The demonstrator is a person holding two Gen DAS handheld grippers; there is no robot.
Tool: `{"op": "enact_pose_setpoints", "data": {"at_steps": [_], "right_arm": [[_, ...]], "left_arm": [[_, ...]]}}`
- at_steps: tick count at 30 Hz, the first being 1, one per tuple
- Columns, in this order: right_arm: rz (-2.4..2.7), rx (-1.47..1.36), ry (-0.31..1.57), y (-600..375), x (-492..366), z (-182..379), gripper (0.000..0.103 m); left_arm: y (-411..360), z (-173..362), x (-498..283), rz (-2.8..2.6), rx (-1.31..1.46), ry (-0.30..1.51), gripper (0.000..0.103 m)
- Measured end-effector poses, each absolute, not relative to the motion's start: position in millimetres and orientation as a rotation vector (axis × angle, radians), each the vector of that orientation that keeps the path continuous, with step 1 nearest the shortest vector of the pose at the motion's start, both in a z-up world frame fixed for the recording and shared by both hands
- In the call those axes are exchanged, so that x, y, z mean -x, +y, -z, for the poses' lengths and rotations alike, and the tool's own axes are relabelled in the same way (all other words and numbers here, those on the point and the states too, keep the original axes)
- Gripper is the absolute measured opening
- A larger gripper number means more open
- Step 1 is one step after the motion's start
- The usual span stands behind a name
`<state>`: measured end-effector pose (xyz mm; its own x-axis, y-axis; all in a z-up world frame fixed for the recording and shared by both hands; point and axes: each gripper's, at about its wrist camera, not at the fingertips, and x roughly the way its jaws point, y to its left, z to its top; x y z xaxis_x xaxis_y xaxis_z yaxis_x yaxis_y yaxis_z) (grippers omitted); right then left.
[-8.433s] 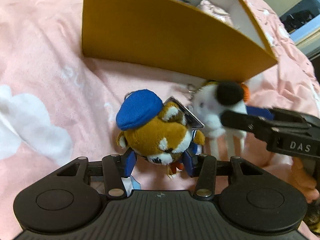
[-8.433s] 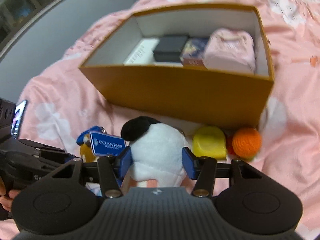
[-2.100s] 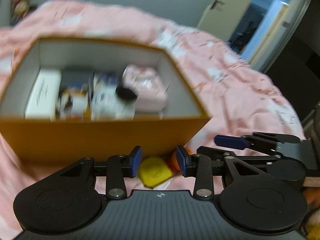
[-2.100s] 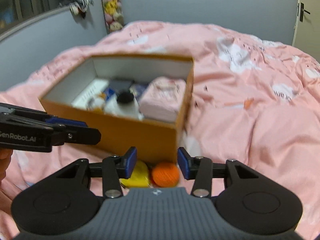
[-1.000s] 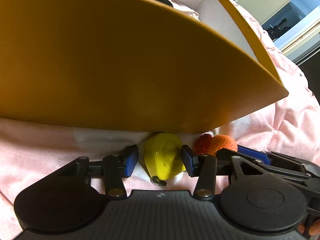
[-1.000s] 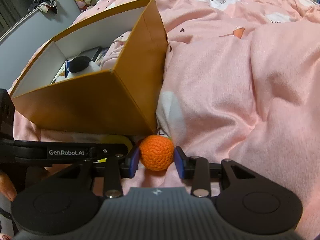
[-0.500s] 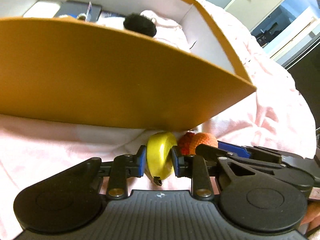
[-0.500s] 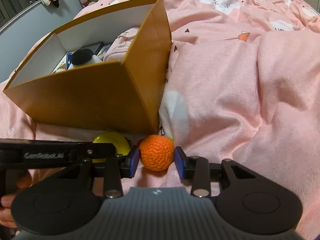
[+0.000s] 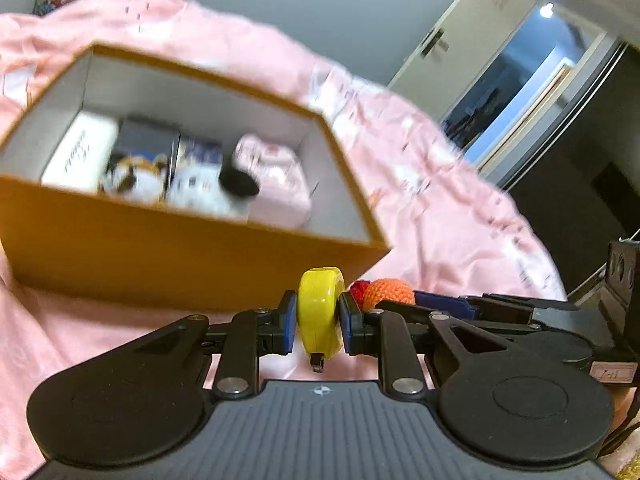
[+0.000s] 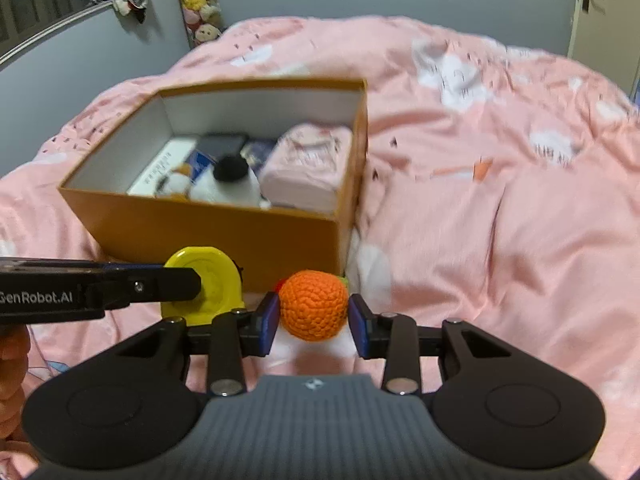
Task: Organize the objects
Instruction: 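Carry the tape measure with the left tool while the right tool carries the orange ball to the box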
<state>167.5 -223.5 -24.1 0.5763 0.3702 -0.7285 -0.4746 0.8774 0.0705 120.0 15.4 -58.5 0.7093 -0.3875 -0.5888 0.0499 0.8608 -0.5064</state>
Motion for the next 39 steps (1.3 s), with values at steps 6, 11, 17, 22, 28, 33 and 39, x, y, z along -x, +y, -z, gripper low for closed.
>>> {"op": "enact_pose_setpoints", "data": {"at_steps": [6,11,17,22,28,33,39], "right_arm": [[-0.536,0.185,0.697,-211,-159,-18,0.039],[-0.547,0.275,0.652,-190,-171,-30,0.039],[-0.555,0.380,0.700,-160,-205,-20,0.039],[-0.565,0.480,0.766,-140,-225,0,0.039],[-0.550,0.573,0.886,-129,-243,25,0.039],[-0.559,0.592,0.943,-125,-250,23,0.039],[-0.525,0.628,0.945,-124,-249,22,0.039]], "left_arm": [[17,24,-122,0.260,0.534,0.632,0.023],[28,7,-137,0.224,0.561,0.573,0.022],[38,8,-158,0.203,0.591,0.573,0.021],[45,10,-176,0.169,0.595,0.565,0.021],[51,24,-195,0.154,0.615,0.596,0.021],[48,35,-205,0.164,0.624,0.626,0.021],[44,43,-212,0.177,0.625,0.657,0.021]]}}
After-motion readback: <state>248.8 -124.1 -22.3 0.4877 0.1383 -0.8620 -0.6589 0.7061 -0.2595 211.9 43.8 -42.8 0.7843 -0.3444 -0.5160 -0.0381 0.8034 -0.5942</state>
